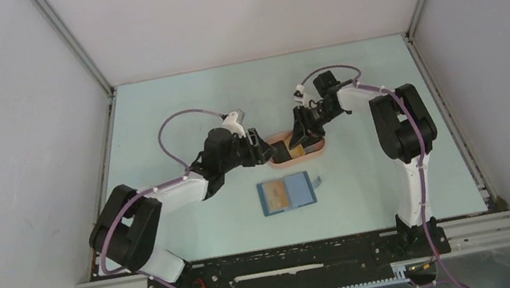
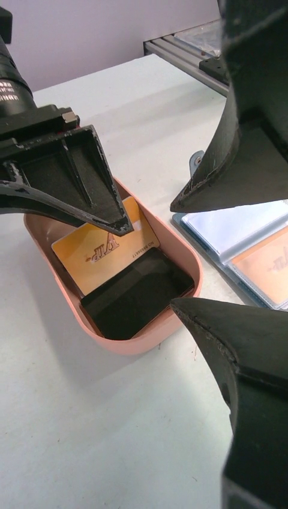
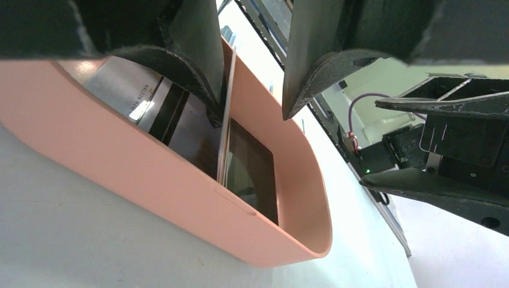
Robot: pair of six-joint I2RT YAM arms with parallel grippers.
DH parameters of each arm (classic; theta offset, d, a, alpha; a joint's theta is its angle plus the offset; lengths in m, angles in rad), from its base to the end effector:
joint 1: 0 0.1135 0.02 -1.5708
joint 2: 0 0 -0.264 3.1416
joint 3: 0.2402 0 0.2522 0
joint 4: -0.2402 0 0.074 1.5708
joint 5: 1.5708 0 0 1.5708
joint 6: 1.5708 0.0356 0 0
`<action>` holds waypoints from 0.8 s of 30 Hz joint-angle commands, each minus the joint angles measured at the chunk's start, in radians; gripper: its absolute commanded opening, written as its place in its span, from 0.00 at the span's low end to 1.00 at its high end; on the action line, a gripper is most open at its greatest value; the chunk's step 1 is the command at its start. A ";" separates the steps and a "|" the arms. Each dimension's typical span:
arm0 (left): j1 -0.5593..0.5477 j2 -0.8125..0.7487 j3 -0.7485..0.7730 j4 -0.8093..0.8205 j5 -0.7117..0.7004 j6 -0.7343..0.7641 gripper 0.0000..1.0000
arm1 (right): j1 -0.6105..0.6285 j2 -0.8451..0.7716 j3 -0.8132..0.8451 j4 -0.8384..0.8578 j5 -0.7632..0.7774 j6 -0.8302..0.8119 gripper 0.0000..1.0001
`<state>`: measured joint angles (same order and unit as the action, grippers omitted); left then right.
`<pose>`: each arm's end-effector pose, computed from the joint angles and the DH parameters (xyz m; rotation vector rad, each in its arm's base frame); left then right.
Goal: Put the credit cards into the card holder
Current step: Pick up the credit card from the storage box.
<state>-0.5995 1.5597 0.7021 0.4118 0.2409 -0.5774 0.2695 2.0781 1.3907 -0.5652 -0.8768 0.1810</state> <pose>0.2600 -0.1879 0.1847 0.1870 2.1385 -0.9645 0.3840 0.1345 0.1433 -0.3258 2.7171 1.3448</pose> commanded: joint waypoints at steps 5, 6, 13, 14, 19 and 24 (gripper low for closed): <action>0.019 -0.100 -0.018 -0.001 0.001 0.008 0.60 | -0.018 -0.054 0.037 -0.013 -0.066 -0.017 0.45; 0.020 -0.106 -0.021 -0.003 0.000 0.009 0.60 | -0.021 -0.055 0.037 -0.014 -0.067 -0.018 0.44; 0.024 -0.150 -0.046 -0.019 -0.006 0.016 0.60 | -0.035 -0.053 0.037 -0.020 -0.059 -0.018 0.43; 0.025 -0.155 -0.051 -0.020 -0.009 0.016 0.60 | -0.037 -0.052 0.039 -0.022 -0.059 -0.018 0.42; 0.028 -0.174 -0.069 -0.026 -0.012 0.017 0.60 | -0.051 -0.050 0.039 -0.027 -0.064 -0.018 0.41; 0.030 -0.190 -0.079 -0.032 -0.014 0.017 0.60 | -0.058 -0.050 0.038 -0.031 -0.067 -0.020 0.35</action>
<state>-0.5758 1.4193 0.6468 0.3710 0.2390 -0.5762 0.2230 2.0781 1.3907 -0.5800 -0.9230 0.1764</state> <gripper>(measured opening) 0.595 0.378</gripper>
